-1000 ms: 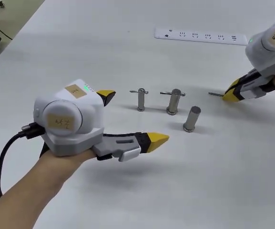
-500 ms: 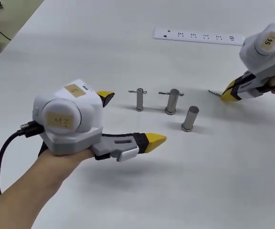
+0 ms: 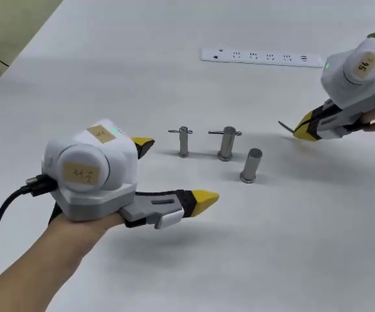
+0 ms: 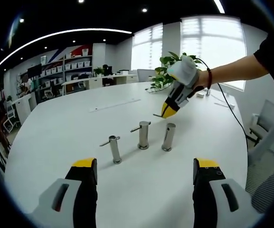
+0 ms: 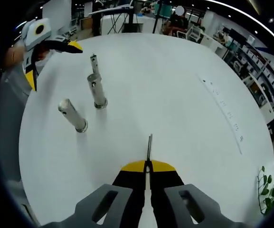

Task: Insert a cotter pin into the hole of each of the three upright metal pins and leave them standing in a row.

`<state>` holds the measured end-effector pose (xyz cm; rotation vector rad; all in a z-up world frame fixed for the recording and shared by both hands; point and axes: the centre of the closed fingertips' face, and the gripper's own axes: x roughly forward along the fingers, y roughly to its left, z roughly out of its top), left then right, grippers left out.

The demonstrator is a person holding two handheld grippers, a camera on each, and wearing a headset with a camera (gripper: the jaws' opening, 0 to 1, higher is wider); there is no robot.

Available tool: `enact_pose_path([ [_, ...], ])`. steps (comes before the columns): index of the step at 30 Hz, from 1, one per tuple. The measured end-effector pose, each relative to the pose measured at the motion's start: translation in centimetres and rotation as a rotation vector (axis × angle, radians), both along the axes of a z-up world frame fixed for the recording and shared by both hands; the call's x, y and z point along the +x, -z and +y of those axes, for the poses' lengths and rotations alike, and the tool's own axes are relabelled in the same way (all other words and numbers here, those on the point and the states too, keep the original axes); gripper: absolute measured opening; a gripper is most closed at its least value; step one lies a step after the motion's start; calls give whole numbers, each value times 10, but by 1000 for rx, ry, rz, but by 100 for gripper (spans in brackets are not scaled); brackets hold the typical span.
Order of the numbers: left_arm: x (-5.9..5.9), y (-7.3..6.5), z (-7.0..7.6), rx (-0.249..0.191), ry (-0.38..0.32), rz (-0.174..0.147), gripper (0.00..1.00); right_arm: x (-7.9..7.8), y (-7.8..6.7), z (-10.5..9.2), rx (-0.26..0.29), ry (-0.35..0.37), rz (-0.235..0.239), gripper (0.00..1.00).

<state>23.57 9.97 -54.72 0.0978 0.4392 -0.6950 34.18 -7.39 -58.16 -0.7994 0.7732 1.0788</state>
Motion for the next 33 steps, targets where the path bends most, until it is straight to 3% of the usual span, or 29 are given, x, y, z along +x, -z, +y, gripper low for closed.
enact_pose_path([
  [10,-3,-6,-9,-18,21,13,76,-21,-18,10,51,-45,-49,0],
  [17,-9,-11,-15,-30,32,25,70,-41,-31,18,64,-116,-104,0],
  [23,-16,-12,-21,-41,43,57,64,-60,-40,27,86,-159,-138,0],
  [33,-22,-17,-32,-97,48,112,57,-90,-46,45,89,-277,-185,0],
])
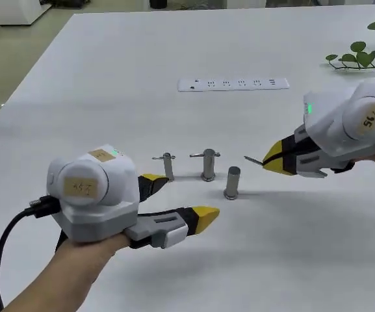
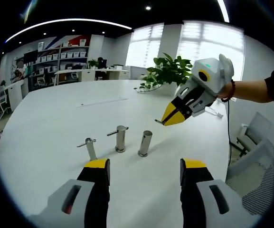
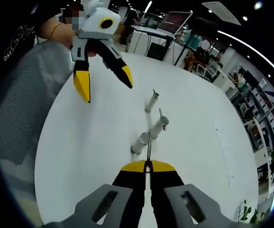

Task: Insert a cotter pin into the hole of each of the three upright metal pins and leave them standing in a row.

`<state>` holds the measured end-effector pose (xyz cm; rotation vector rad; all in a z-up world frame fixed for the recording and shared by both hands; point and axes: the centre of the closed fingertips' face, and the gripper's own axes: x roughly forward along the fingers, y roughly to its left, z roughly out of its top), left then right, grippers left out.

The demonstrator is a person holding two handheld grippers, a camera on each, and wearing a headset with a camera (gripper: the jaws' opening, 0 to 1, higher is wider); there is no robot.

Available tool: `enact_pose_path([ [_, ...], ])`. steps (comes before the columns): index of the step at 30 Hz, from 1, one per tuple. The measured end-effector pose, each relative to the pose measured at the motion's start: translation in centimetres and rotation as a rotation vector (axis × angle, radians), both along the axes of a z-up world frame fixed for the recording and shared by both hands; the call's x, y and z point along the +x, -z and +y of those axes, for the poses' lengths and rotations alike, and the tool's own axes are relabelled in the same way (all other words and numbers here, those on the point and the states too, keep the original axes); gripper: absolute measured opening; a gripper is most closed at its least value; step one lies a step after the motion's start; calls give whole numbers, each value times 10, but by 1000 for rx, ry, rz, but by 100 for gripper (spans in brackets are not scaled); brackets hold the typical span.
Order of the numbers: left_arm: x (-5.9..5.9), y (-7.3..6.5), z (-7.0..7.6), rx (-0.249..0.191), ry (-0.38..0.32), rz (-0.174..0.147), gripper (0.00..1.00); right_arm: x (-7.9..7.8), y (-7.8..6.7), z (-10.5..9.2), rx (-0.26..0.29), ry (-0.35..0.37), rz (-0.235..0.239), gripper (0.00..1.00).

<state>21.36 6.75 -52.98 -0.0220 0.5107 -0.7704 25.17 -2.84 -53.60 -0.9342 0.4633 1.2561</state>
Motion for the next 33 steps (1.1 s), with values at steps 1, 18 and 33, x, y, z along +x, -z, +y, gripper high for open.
enact_pose_path([
  [1,0,0,-1,-7,-1,6,56,-2,0,1,-2,-8,-5,0],
  [18,-6,-7,-19,-182,-18,172,37,-31,-1,32,-30,-181,-73,0],
  [33,-10,-14,-28,-373,-79,297,19,-43,-9,50,-29,-271,-115,0],
])
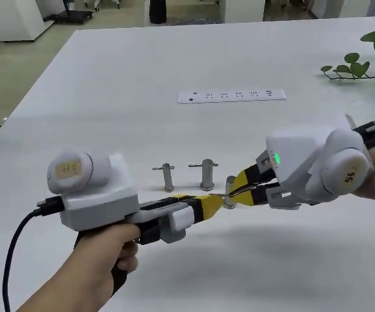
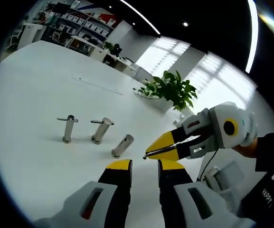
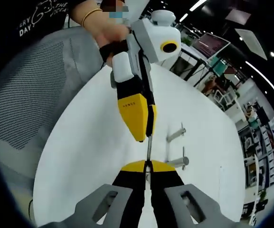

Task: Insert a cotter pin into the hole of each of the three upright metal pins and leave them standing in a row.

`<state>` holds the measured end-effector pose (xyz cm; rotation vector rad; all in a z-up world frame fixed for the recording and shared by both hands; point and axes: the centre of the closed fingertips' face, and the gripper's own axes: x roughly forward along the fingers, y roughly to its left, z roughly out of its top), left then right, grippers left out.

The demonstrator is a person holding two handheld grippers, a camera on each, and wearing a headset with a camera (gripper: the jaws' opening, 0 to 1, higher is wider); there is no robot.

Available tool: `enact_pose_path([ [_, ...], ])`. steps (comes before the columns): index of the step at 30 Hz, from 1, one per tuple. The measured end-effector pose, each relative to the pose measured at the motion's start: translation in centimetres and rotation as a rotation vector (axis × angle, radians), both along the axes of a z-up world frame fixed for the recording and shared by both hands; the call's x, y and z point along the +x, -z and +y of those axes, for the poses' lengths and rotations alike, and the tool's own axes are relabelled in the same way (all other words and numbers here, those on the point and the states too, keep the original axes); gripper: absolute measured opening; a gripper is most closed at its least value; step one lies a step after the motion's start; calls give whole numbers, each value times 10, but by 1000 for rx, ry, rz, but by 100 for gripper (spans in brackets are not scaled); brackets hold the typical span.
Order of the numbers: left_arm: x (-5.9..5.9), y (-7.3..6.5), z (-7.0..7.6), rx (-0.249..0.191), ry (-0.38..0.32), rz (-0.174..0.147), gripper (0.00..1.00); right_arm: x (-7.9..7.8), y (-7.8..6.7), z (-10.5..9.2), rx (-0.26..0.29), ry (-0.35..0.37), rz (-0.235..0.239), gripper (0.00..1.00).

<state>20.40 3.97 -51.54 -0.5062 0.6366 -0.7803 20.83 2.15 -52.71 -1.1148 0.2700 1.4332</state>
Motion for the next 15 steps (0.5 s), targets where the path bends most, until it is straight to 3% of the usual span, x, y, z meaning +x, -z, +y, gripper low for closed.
enact_pose_path([
  [15,-1,-2,-3,-52,-17,26,6,-6,-4,11,1,-44,-25,0],
])
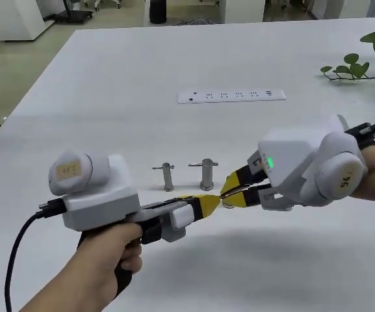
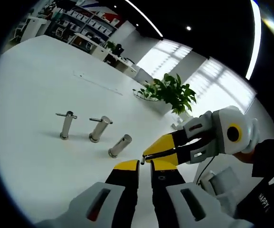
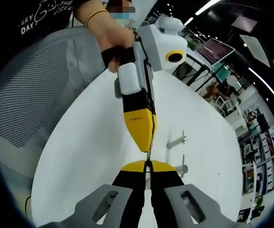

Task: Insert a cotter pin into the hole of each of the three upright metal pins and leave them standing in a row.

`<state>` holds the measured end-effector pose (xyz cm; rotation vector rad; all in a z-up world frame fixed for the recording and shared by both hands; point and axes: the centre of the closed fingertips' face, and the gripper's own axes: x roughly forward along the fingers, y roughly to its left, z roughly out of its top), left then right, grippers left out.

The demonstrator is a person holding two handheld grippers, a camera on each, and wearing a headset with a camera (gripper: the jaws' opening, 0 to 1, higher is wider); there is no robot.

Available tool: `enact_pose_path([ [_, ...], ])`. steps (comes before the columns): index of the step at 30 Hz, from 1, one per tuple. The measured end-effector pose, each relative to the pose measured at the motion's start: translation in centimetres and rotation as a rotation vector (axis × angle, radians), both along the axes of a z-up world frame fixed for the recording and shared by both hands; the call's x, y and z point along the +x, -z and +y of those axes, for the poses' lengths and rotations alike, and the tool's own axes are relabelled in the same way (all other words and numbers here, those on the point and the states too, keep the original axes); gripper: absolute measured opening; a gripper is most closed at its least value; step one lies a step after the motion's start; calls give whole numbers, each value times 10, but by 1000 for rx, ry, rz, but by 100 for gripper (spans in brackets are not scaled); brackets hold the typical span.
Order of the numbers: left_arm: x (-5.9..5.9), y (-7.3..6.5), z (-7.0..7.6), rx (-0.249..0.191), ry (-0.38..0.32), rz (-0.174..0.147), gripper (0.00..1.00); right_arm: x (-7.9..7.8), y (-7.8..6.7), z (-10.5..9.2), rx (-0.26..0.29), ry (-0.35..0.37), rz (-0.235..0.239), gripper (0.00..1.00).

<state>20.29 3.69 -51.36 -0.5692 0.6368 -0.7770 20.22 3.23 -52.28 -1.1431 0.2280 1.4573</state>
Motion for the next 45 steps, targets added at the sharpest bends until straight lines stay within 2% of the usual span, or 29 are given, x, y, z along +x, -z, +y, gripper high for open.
enact_pose_path([
  [12,2,1,1,12,-5,-13,0,-2,-1,4,3,-11,-4,0],
  [15,2,0,1,27,2,-41,0,-2,-1,4,4,-10,-5,0],
  [18,1,-2,0,56,23,-98,0,-2,-2,4,9,-6,2,0],
  [21,1,-1,0,59,31,-104,0,-3,-2,3,12,-3,13,0],
  [25,2,-1,1,76,44,-130,0,-3,-1,3,24,14,31,0],
  [26,2,-1,1,82,50,-138,0,-3,-1,3,28,25,42,0],
  [29,2,-1,1,89,60,-150,0,-4,0,2,53,71,120,0],
  [32,2,-1,3,108,73,-180,0,-4,-1,2,88,119,194,0],
  [35,1,-1,4,111,81,-188,0,-3,-2,3,126,128,225,0],
  [36,1,0,5,126,86,-197,0,-3,1,1,129,163,262,0],
  [37,1,0,5,134,89,-205,0,-3,1,1,134,170,273,0],
  [39,2,1,6,144,99,-216,0,-5,3,1,156,211,343,2],
  [43,0,2,9,183,136,-271,0,-8,3,0,188,261,449,6],
  [44,-1,1,9,194,153,-298,0,-10,2,0,206,280,500,6],
  [45,-3,0,9,195,162,-307,0,-9,1,1,231,295,523,6],
])
